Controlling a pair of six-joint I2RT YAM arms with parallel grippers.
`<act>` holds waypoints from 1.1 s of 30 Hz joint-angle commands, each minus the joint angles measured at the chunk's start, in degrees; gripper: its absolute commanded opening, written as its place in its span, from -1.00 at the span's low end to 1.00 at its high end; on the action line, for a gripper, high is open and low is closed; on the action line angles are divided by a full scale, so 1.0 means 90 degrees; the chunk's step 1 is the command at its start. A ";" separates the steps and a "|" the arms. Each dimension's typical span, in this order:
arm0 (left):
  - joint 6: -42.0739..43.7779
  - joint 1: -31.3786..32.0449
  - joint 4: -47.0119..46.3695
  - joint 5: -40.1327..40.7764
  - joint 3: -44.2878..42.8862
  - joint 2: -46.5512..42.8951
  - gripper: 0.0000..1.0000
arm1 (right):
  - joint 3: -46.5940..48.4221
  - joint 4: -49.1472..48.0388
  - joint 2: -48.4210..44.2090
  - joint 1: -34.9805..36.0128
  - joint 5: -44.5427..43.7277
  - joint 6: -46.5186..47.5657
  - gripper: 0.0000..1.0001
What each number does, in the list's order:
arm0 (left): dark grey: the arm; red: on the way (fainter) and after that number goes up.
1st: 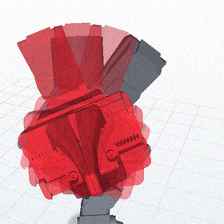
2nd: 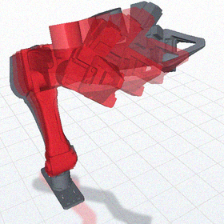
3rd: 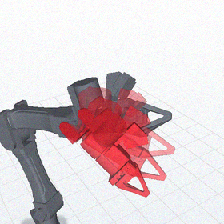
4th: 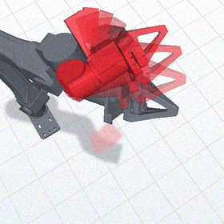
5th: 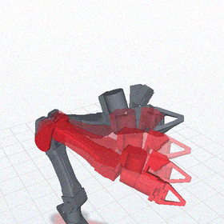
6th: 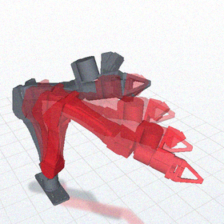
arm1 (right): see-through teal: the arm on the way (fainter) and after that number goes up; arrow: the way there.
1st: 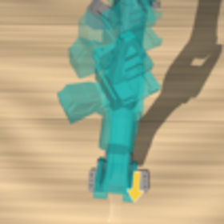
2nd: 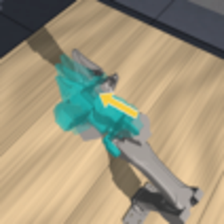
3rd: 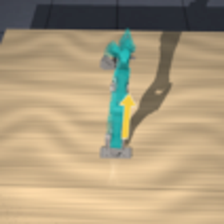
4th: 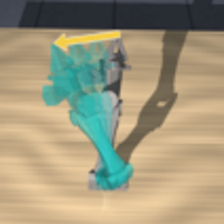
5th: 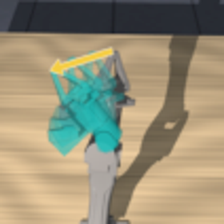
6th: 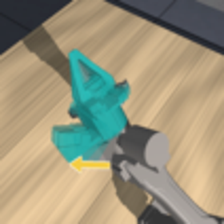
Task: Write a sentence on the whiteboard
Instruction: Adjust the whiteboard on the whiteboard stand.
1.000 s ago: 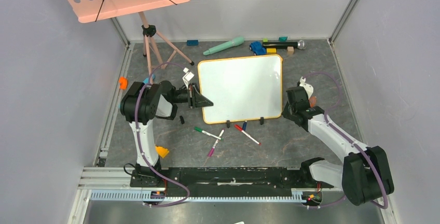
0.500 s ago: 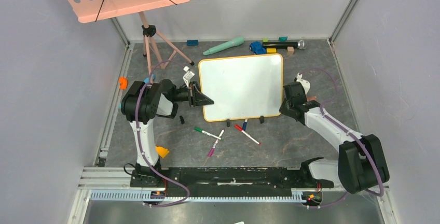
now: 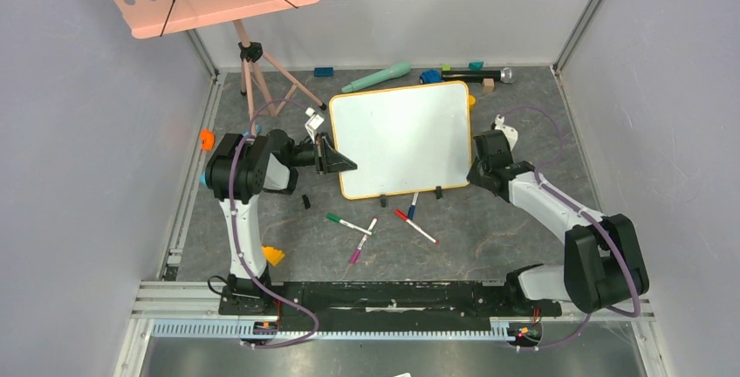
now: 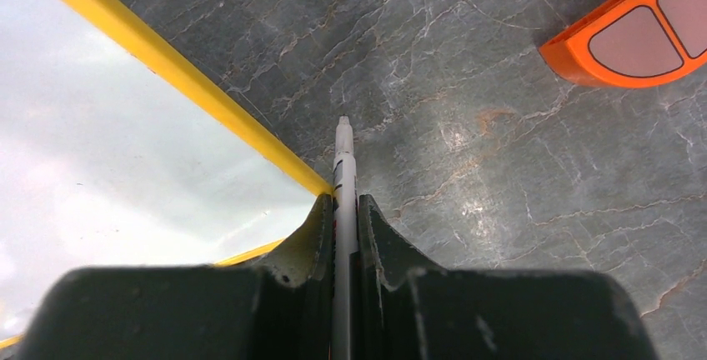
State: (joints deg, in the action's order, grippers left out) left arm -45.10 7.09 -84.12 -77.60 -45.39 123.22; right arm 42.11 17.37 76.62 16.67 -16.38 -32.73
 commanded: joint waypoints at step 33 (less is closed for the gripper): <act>-0.0236 -0.0270 -0.0566 0.0333 -0.0328 0.0572 -0.64 | -0.0890 0.0032 -0.1997 -0.0035 0.0116 0.0664 -1.00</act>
State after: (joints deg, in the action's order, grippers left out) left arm -50.09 5.80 -85.86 -79.18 -48.10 126.91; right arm 34.54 20.93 56.90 16.60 -16.67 -27.14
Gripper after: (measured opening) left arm 0.158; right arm 0.119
